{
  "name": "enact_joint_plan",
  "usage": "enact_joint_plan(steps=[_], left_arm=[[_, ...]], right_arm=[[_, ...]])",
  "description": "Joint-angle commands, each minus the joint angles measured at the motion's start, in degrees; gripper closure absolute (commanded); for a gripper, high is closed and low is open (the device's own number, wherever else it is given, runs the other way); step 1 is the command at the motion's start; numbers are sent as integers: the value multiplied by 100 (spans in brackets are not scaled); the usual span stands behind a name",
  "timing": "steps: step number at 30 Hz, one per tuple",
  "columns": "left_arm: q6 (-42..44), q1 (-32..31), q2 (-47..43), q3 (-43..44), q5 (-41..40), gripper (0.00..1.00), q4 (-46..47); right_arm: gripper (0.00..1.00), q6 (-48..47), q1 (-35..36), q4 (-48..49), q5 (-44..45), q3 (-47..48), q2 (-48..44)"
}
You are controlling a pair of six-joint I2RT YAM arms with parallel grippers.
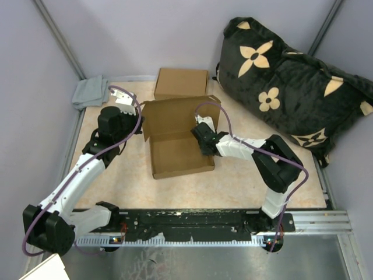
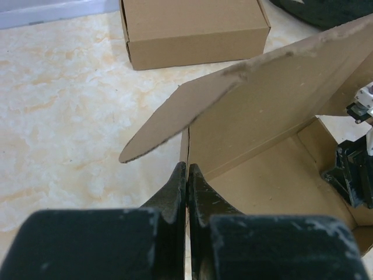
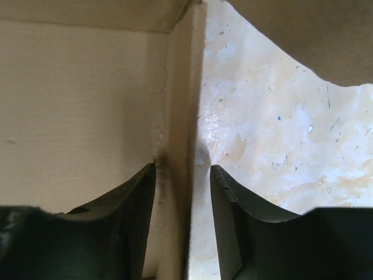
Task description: Fold the paper box
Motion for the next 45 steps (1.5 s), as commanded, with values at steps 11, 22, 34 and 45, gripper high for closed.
enact_joint_plan(steps=[11, 22, 34, 45], left_arm=[[33, -47, -122, -38, 86, 100, 158], [64, -47, -129, -54, 46, 100, 187], [60, -46, -140, -48, 108, 100, 273], [-65, -47, -87, -50, 218, 100, 324]], right_arm=[[45, -331, -500, -178, -319, 219, -2345], [41, -1531, -1494, 565, -1422, 499, -2614], [50, -1894, -1538, 953, -2170, 1131, -1989], [94, -1743, -1501, 836, -2495, 991, -2096]])
